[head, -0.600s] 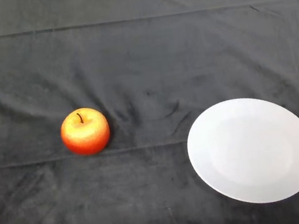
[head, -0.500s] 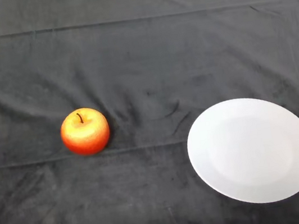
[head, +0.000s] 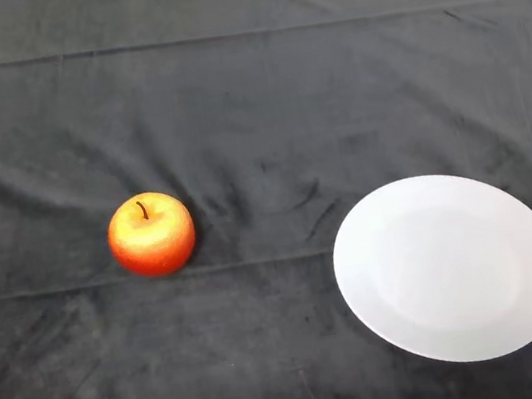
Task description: Move the apple to the plate
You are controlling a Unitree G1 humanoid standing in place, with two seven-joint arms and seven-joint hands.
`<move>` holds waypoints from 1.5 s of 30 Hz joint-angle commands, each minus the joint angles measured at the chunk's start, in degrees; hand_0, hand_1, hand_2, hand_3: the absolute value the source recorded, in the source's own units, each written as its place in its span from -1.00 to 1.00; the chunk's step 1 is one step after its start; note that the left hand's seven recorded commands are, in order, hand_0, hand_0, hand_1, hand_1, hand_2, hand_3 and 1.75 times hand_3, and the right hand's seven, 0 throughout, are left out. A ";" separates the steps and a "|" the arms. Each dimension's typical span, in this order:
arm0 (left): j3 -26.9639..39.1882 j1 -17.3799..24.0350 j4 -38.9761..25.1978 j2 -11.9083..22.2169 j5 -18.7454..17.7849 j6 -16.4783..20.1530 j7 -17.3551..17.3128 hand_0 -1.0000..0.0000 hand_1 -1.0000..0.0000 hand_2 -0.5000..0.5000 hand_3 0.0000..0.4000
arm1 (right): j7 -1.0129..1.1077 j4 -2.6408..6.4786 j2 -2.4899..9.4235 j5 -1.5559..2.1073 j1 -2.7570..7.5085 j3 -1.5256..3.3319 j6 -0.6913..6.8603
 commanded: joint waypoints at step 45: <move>-12.96 -5.55 -5.92 -10.82 21.27 -2.57 -5.80 1.00 1.00 0.00 -1.00 | 0.05 -0.19 -1.04 0.97 -0.81 -0.19 -0.48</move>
